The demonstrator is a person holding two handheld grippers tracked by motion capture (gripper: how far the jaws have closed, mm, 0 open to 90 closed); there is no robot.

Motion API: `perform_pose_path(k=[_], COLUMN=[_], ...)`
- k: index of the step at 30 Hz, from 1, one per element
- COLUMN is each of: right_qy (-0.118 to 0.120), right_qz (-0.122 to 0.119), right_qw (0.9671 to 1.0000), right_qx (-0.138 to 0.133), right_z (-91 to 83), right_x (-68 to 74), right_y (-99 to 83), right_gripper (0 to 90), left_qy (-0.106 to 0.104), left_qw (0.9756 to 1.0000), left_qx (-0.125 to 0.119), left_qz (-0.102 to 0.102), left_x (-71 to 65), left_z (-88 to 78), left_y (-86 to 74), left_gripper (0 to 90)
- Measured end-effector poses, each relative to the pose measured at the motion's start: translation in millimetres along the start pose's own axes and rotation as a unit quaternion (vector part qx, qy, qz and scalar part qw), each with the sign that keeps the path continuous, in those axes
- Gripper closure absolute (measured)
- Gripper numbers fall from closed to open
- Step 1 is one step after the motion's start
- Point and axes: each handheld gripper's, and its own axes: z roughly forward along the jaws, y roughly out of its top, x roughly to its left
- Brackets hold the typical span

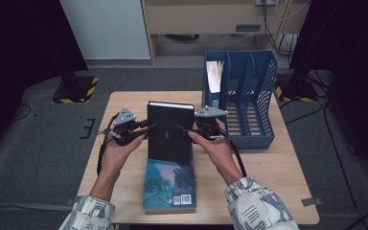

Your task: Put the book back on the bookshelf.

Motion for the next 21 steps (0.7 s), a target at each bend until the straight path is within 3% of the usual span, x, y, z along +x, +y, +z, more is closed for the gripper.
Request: perform_pose_path(k=[4,11,14,21], right_qy=[0.002,-0.002,0.011,0.029], right_qz=[-0.008,-0.048,-0.051,-0.063], right_qw=[0.9999,0.9987,0.9985,0.9975], right_qx=[-0.011,-0.016,-0.016,-0.012], right_z=[-9.5,-26.4,-32.7,-38.7], right_x=[7.5,26.0,30.0,34.3], right_y=[-3.5,-10.3,-11.7,-13.0], right_gripper=[33.9,35.0,35.7,34.2], left_qy=[0.0,0.005,0.014,0.03], left_qw=[0.9999,0.9992,0.9984,0.9979], left_qx=[-0.016,-0.037,-0.048,-0.056], left_qz=[-0.007,-0.013,-0.027,-0.015], left_x=[-8.4,-23.7,-30.4,-42.4], left_z=[-10.3,-27.2,-33.4,-38.3], left_y=[-8.7,-26.3,-36.7,-42.3], left_gripper=[65.9,65.0,63.3,60.9])
